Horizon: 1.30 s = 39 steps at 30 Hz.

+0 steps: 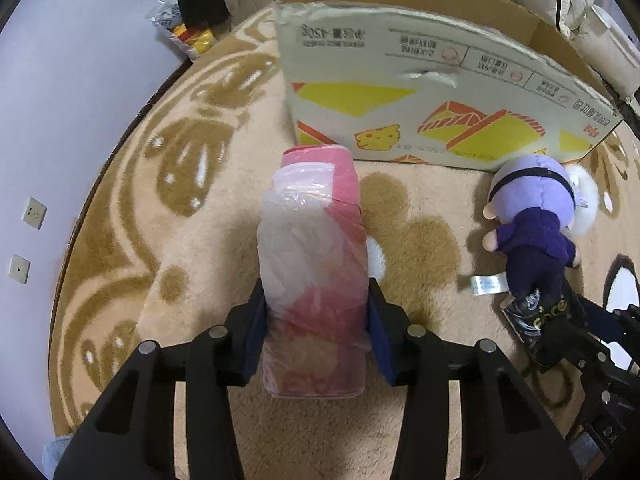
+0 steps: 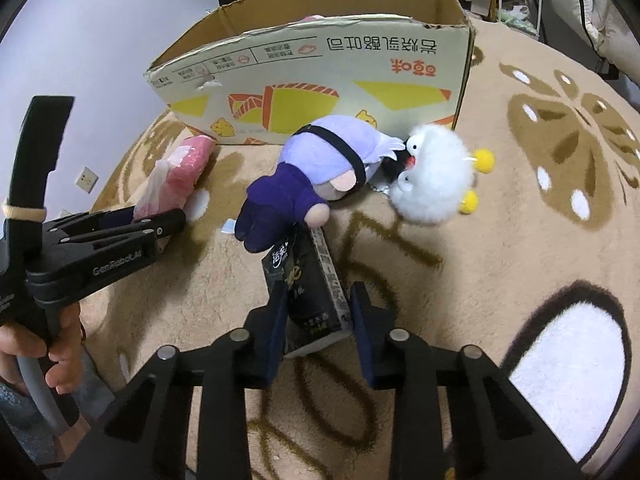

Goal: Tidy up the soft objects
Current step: 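Grasp the pink-wrapped roll with the left tool while the right tool grasps the black pack, then carry the pink roll and black pack over the box and lower them inside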

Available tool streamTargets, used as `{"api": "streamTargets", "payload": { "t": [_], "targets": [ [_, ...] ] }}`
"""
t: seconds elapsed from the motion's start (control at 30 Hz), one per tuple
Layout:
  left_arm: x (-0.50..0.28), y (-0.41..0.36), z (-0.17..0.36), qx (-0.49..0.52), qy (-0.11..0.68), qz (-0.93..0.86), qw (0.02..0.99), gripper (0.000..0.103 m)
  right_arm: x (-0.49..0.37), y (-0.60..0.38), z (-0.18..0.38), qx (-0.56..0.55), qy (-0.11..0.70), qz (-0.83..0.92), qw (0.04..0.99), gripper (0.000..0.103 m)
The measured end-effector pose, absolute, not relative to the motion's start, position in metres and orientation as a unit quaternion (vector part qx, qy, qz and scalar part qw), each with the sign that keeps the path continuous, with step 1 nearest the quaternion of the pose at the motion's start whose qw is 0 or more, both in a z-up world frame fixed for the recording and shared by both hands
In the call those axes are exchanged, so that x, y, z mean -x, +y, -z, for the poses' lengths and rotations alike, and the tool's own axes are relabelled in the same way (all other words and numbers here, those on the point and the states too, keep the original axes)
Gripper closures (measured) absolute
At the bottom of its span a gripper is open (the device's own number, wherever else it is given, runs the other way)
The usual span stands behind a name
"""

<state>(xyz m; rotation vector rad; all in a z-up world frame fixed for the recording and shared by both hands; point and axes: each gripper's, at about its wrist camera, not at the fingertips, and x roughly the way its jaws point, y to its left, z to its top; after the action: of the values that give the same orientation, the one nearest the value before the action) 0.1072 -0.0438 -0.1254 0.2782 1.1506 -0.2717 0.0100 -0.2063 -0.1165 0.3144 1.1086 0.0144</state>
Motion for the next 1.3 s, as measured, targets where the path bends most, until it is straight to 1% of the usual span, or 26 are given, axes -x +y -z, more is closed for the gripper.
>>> {"api": "streamTargets", "payload": {
  "t": [0.1, 0.2, 0.5, 0.7, 1.03, 1.3],
  "targets": [
    [-0.098, -0.038, 0.118, -0.125, 0.534, 0.125, 0.827, 0.059, -0.007, -0.205, 0.111, -0.147, 0.516, -0.008, 0.844, 0.079],
    [-0.09, -0.033, 0.108, -0.121, 0.522, 0.126, 0.835, 0.059, -0.002, -0.204, 0.103, -0.138, 0.506, 0.002, 0.852, 0.079],
    [-0.059, -0.031, 0.081, -0.122, 0.492, 0.122, 0.853, 0.059, 0.019, -0.211, 0.071, -0.132, 0.468, 0.027, 0.873, 0.08],
    [-0.05, -0.025, 0.061, -0.117, 0.455, 0.114, 0.875, 0.059, 0.025, -0.223, 0.053, -0.127, 0.428, 0.051, 0.894, 0.08],
    [-0.038, -0.03, 0.038, -0.123, 0.395, 0.119, 0.903, 0.059, 0.021, -0.232, 0.027, -0.119, 0.365, 0.087, 0.919, 0.08],
    [-0.03, -0.033, 0.025, -0.131, 0.352, 0.12, 0.919, 0.059, 0.009, -0.233, 0.015, -0.099, 0.343, 0.098, 0.929, 0.08]
  ]
}}
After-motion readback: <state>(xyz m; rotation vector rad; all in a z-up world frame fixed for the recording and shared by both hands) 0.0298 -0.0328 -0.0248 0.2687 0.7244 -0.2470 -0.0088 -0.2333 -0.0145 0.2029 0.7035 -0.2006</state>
